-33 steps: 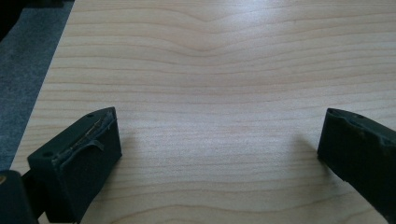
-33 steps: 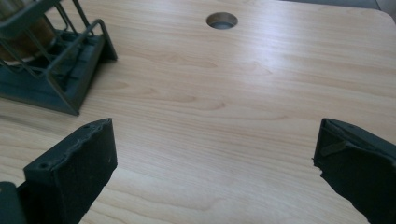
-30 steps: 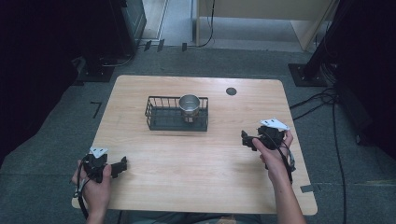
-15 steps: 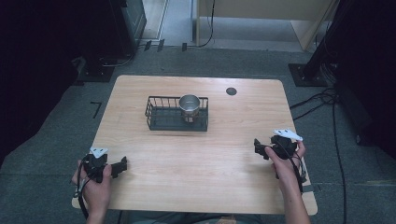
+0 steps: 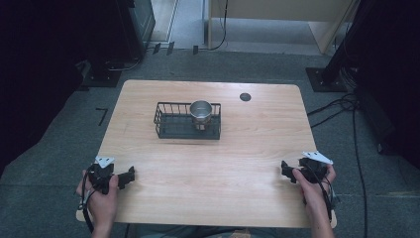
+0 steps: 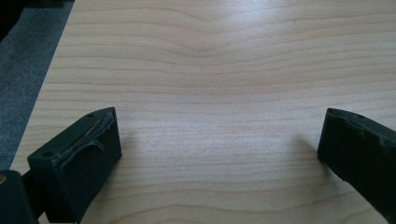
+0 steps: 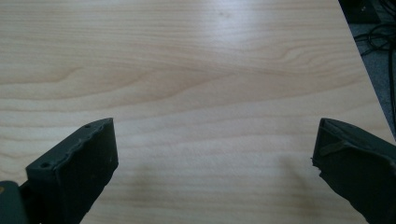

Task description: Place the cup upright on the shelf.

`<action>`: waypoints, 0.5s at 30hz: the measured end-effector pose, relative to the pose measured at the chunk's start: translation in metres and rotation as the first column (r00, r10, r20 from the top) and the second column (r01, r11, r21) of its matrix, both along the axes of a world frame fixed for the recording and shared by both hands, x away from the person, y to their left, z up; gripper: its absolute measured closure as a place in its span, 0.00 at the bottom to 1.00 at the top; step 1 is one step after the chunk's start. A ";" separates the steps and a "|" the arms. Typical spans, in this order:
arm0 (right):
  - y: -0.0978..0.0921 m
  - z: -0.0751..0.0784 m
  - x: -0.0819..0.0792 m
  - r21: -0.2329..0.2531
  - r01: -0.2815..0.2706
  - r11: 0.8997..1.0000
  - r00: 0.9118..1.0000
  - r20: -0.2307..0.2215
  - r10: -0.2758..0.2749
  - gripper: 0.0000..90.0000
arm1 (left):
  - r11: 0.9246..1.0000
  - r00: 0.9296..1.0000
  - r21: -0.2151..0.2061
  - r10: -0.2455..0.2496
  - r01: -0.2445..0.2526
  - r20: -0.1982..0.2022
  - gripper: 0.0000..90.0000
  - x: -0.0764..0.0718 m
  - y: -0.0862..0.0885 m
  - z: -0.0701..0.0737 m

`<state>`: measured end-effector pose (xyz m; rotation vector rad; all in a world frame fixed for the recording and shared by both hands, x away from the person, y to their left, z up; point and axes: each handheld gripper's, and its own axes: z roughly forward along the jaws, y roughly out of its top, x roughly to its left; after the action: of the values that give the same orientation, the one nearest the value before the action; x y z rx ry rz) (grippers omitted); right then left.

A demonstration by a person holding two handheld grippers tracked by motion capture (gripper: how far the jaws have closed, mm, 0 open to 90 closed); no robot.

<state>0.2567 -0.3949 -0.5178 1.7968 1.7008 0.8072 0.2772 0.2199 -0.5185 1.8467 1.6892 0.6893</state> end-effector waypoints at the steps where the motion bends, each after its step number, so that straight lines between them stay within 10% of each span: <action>1: 0.000 0.000 0.000 0.000 0.000 1.000 1.000 0.000 0.000 0.00 | 1.000 1.000 0.000 0.000 0.000 0.000 0.00 0.000 0.000 0.000; 15: -0.013 -0.011 -0.022 -0.020 0.018 1.000 1.000 -0.022 -0.019 0.00 | 1.000 1.000 0.000 0.000 0.000 0.000 0.00 0.000 0.000 0.000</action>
<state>0.2343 -0.4075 -0.5283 1.8117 1.6978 0.7626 0.2771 0.2199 -0.5185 1.8469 1.6891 0.6892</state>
